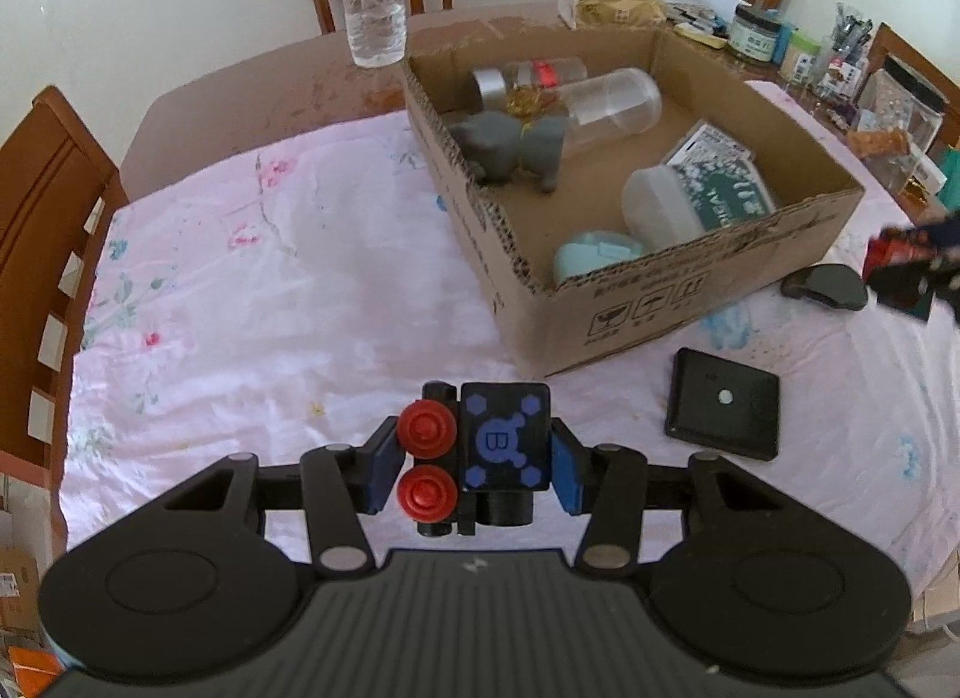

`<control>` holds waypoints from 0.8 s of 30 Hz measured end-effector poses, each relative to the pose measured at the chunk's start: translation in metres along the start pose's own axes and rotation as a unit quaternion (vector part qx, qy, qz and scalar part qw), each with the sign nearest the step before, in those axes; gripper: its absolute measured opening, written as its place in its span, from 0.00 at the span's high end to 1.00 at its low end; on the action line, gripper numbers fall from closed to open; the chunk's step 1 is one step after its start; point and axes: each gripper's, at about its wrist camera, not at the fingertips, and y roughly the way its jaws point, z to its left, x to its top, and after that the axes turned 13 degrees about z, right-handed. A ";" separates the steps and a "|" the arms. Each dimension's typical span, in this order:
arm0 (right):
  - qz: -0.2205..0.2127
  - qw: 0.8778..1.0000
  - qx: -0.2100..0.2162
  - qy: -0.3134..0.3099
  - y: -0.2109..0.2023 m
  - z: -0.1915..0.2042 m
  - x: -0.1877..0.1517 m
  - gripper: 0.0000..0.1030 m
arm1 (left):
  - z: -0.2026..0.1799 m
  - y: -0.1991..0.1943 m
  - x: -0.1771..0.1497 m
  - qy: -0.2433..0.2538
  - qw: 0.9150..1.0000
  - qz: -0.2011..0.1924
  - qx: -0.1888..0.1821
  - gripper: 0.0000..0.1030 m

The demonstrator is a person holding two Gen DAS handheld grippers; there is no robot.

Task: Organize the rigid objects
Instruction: 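Lower the red train and black toy block into the box and open both grippers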

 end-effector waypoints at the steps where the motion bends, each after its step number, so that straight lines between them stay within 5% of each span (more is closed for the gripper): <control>1: -0.008 1.000 0.000 -0.003 -0.006 -0.002 0.003 0.47 | -0.001 -0.003 0.000 0.000 1.000 -0.002 -0.001 0.52; 8: -0.065 0.998 -0.001 -0.010 -0.025 -0.015 0.041 0.47 | -0.002 -0.016 0.002 -0.008 1.000 -0.016 0.001 0.52; 14: -0.057 0.998 0.012 -0.002 0.003 -0.026 0.060 0.46 | -0.002 -0.023 0.000 -0.019 1.000 -0.020 0.009 0.52; 15: -0.057 0.998 0.009 0.003 0.006 -0.027 0.060 0.44 | -0.002 -0.024 0.000 -0.020 1.000 -0.020 0.010 0.52; 17: -0.057 0.998 0.009 0.009 0.008 -0.029 0.058 0.18 | -0.002 -0.027 0.000 -0.021 0.999 -0.021 0.013 0.52; 19: -0.069 0.997 0.013 0.014 0.004 -0.031 0.053 0.04 | -0.003 -0.030 0.002 -0.022 0.999 -0.023 0.016 0.52; 24: -0.061 0.998 0.022 0.021 -0.002 -0.036 0.044 0.00 | -0.004 -0.038 0.010 -0.020 0.999 -0.024 0.012 0.52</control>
